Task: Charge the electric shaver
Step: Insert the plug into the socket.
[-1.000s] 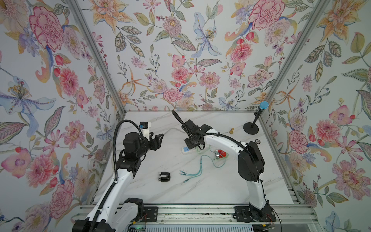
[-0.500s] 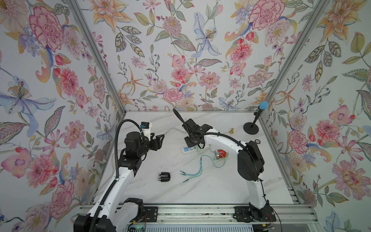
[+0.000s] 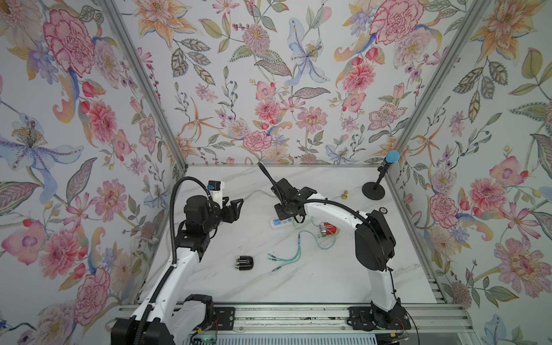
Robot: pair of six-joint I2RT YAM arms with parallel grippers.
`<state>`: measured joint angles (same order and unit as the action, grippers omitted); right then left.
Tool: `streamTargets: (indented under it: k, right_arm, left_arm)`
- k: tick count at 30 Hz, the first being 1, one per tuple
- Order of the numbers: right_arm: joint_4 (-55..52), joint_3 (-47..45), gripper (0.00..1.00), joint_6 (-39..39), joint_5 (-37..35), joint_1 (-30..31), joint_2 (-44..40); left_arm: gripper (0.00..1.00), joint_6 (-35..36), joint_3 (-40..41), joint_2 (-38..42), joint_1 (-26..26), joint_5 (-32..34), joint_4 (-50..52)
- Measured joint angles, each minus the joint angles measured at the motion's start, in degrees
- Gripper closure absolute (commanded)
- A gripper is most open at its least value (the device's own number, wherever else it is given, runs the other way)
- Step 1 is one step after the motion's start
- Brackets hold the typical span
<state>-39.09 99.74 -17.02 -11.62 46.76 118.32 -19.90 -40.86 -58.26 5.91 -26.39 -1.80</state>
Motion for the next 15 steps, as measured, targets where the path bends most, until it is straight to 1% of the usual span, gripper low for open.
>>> streamTargets:
  k: [15]
  right_arm:
    - [-0.7, -0.1, 0.99, -0.4, -1.4, 0.7, -0.2]
  left_arm:
    - [0.31, -0.1, 0.8, 0.0, -0.8, -1.8, -1.0]
